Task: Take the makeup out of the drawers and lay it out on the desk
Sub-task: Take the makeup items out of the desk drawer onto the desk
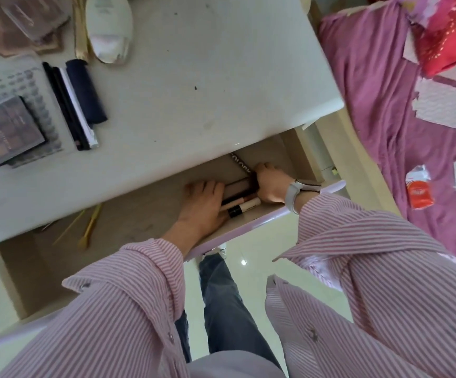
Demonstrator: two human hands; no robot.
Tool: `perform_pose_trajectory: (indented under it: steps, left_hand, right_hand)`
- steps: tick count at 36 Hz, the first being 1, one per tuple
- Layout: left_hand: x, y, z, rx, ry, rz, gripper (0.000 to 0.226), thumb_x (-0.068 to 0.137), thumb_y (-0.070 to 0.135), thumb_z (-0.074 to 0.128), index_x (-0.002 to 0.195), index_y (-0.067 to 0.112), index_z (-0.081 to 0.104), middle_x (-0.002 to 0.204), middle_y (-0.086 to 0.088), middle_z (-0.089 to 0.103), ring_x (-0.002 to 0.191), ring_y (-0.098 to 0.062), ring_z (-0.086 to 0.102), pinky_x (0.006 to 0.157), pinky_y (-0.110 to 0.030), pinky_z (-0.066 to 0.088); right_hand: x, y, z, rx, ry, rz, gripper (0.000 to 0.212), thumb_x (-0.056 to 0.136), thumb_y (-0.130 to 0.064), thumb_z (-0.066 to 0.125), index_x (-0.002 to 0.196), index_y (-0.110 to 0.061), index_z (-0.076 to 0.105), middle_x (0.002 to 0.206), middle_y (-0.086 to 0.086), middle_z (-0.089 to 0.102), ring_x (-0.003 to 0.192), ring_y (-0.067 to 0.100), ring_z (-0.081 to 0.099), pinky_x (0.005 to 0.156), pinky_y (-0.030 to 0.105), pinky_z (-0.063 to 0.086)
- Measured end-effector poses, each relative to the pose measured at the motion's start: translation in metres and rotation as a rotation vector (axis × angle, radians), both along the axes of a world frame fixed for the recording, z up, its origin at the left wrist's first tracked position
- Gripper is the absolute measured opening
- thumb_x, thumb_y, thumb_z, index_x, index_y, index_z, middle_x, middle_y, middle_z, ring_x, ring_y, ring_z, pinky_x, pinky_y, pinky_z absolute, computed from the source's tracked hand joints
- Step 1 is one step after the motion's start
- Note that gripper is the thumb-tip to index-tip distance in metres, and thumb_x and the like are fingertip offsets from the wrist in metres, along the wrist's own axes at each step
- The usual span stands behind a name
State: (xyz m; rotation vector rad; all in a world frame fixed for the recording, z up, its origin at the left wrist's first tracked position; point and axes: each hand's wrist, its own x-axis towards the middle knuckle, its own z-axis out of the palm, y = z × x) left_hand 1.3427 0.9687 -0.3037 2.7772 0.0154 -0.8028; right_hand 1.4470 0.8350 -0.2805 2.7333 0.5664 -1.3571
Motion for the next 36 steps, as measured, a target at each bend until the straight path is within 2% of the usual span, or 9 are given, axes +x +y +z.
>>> perform_pose_trajectory:
  steps: [3, 7, 10, 13, 19, 24, 28, 31, 36]
  left_hand:
    - [0.000, -0.001, -0.005, -0.008, 0.001, 0.009, 0.053, 0.082, 0.036, 0.061, 0.125, 0.014, 0.041, 0.128, -0.010, 0.045, 0.116, -0.029, 0.040, 0.092, -0.038, 0.032]
    - [0.004, -0.003, -0.007, -0.020, 0.057, 0.064, 0.055, 0.080, 0.035, 0.063, 0.124, 0.009, 0.042, 0.127, -0.014, 0.044, 0.115, -0.032, 0.042, 0.090, -0.037, 0.035]
    - [0.005, -0.001, -0.007, -0.061, 0.105, 0.121, 0.058, 0.080, 0.032, 0.065, 0.126, 0.005, 0.043, 0.127, -0.016, 0.043, 0.116, -0.032, 0.043, 0.090, -0.037, 0.040]
    - [0.003, -0.001, -0.007, -0.058, 0.106, 0.141, 0.054, 0.081, 0.028, 0.064, 0.126, 0.006, 0.045, 0.126, -0.015, 0.047, 0.114, -0.030, 0.046, 0.089, -0.036, 0.041]
    - [0.001, 0.001, -0.002, -0.059, 0.110, 0.162, 0.043, 0.084, 0.029, 0.061, 0.120, 0.012, 0.044, 0.118, -0.012, 0.058, 0.103, -0.031, 0.057, 0.082, -0.033, 0.042]
    - [-0.013, 0.017, 0.010, -0.066, 0.134, 0.158, 0.036, 0.086, 0.030, 0.057, 0.114, 0.013, 0.045, 0.111, -0.012, 0.061, 0.096, -0.030, 0.059, 0.072, -0.032, 0.043]
    - [-0.039, 0.040, 0.017, -0.089, 0.177, 0.177, 0.034, 0.085, 0.029, 0.058, 0.111, 0.013, 0.043, 0.110, -0.013, 0.061, 0.096, -0.032, 0.059, 0.078, -0.036, 0.048]
    - [-0.054, 0.056, 0.026, -0.086, 0.178, 0.173, 0.030, 0.085, 0.028, 0.057, 0.108, 0.015, 0.042, 0.108, -0.011, 0.060, 0.094, -0.030, 0.058, 0.077, -0.036, 0.048]
    - [-0.073, 0.075, 0.041, -0.009, 0.141, 0.180, 0.031, 0.085, 0.026, 0.054, 0.112, 0.017, 0.043, 0.107, -0.007, 0.060, 0.093, -0.027, 0.059, 0.071, -0.032, 0.044]
  right_hand:
    - [-0.002, 0.001, -0.001, -0.014, 0.036, 0.014, 0.041, 0.089, -0.006, 0.048, 0.128, -0.001, 0.036, 0.130, 0.022, 0.043, 0.118, 0.037, 0.045, 0.091, 0.040, 0.042]
    - [-0.003, 0.004, -0.002, -0.038, 0.078, 0.012, 0.039, 0.091, -0.007, 0.048, 0.127, 0.003, 0.036, 0.127, 0.024, 0.046, 0.113, 0.038, 0.051, 0.089, 0.038, 0.044]
    - [-0.003, 0.003, -0.002, -0.057, 0.111, 0.032, 0.034, 0.092, -0.011, 0.050, 0.123, 0.002, 0.047, 0.123, 0.020, 0.053, 0.108, 0.034, 0.055, 0.086, 0.035, 0.045]
    - [-0.006, 0.001, -0.004, -0.057, 0.129, 0.063, 0.031, 0.092, -0.014, 0.050, 0.120, -0.001, 0.054, 0.122, 0.018, 0.057, 0.111, 0.032, 0.055, 0.088, 0.033, 0.044]
    - [-0.008, 0.002, -0.002, -0.024, 0.102, 0.100, 0.028, 0.093, -0.016, 0.049, 0.117, -0.002, 0.055, 0.117, 0.013, 0.059, 0.105, 0.028, 0.056, 0.075, 0.025, 0.038]
    - [-0.007, 0.002, -0.002, 0.013, 0.144, 0.111, 0.025, 0.094, -0.023, 0.049, 0.110, -0.005, 0.056, 0.109, 0.012, 0.061, 0.086, 0.025, 0.053, 0.069, 0.026, 0.036]
    - [-0.010, 0.004, -0.001, -0.029, 0.042, 0.204, 0.024, 0.091, -0.013, 0.046, 0.113, -0.010, 0.056, 0.114, 0.011, 0.058, 0.098, 0.029, 0.056, 0.069, 0.030, 0.040]
    - [-0.016, 0.008, 0.000, 0.039, -0.068, 0.314, 0.033, 0.088, -0.009, 0.048, 0.121, -0.012, 0.050, 0.126, 0.010, 0.047, 0.113, 0.031, 0.046, 0.078, 0.036, 0.042]
    - [-0.030, 0.024, -0.002, 0.082, -0.260, 0.522, 0.047, 0.086, -0.020, 0.056, 0.128, -0.007, 0.039, 0.133, 0.012, 0.039, 0.117, 0.030, 0.041, 0.088, 0.039, 0.038]
